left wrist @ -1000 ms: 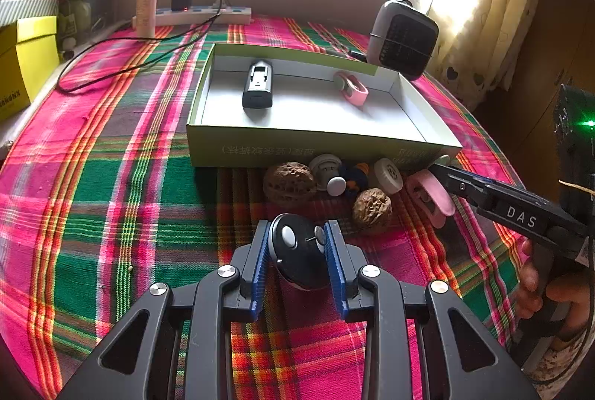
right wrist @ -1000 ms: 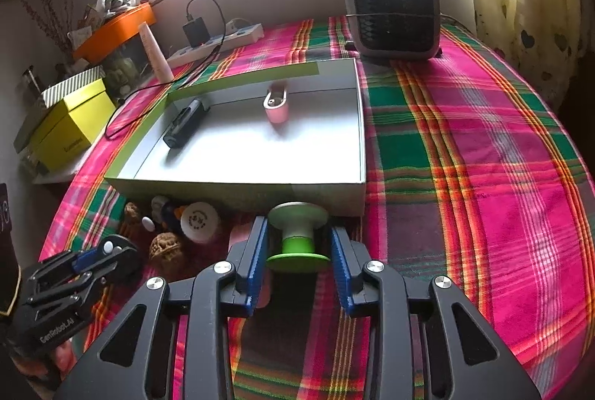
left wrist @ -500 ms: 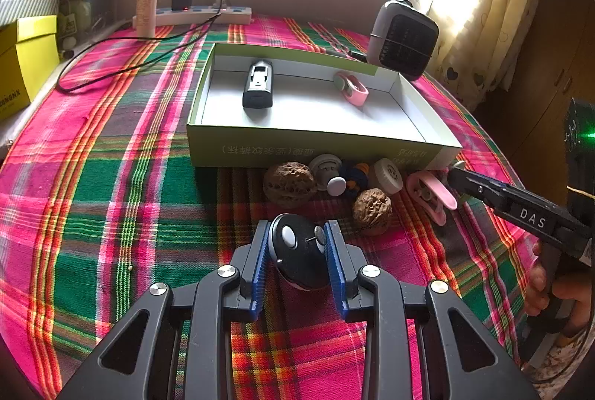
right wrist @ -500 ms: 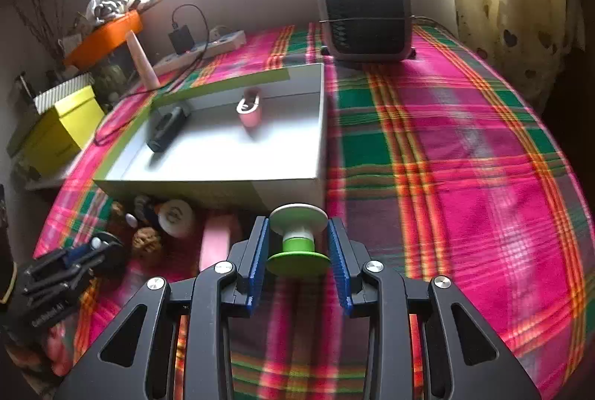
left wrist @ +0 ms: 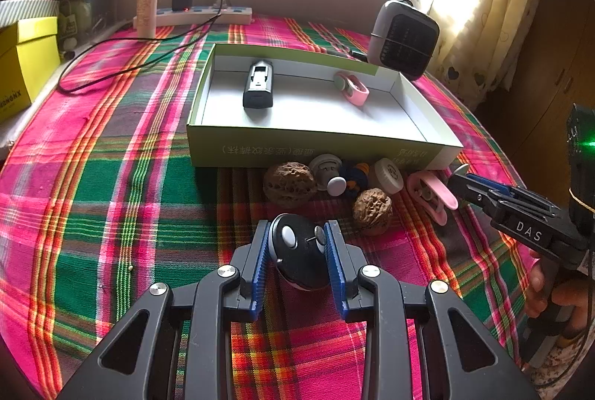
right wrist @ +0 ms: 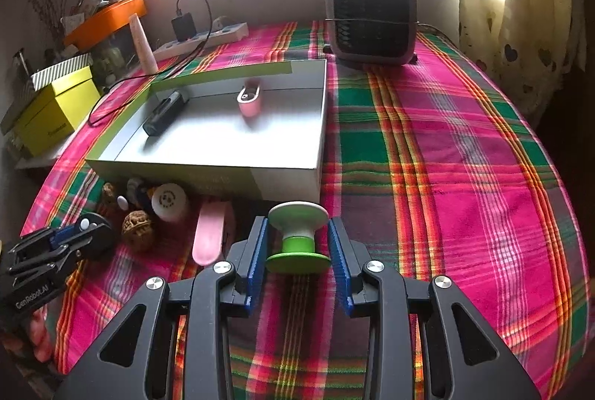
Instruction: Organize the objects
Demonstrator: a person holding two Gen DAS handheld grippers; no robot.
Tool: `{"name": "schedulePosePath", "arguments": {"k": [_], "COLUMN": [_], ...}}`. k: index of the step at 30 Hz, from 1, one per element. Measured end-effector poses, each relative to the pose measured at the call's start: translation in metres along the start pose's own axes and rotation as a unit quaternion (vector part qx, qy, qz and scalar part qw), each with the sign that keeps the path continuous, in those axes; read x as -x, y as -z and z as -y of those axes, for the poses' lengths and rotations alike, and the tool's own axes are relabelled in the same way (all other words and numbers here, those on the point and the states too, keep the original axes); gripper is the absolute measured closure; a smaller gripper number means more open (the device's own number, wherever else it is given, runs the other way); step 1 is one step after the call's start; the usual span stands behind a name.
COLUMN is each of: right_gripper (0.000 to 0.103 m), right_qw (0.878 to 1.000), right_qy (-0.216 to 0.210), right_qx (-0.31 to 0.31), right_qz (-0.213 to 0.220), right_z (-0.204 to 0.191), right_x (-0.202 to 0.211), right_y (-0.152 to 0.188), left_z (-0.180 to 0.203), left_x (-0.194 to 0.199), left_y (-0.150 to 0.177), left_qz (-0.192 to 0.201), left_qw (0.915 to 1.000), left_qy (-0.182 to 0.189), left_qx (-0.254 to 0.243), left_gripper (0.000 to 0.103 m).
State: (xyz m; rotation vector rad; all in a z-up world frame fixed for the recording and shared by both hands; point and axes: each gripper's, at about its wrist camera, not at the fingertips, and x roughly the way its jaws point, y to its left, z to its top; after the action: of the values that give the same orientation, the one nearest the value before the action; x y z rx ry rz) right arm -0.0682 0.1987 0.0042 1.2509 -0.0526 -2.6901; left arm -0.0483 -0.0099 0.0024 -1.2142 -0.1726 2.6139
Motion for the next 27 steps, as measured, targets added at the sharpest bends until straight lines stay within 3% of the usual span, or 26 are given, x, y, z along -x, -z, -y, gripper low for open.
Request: {"name": "schedulePosePath", "arguments": {"k": [27], "right_gripper": [0.068], "right_qw": [1.000], "right_qy": [0.007], "right_qx": [0.013], "right_qz": [-0.009], "right_z": [-0.0025], "right_x": [-0.0039], "right_y": [0.0026], "left_z": [0.0001], "left_x": [-0.0008], "left_y": [0.0005], "left_qz": [0.001], "left_qw": [1.0000], "left_qy": [0.000], "left_qx": [0.003], "left_gripper": [0.078]}}
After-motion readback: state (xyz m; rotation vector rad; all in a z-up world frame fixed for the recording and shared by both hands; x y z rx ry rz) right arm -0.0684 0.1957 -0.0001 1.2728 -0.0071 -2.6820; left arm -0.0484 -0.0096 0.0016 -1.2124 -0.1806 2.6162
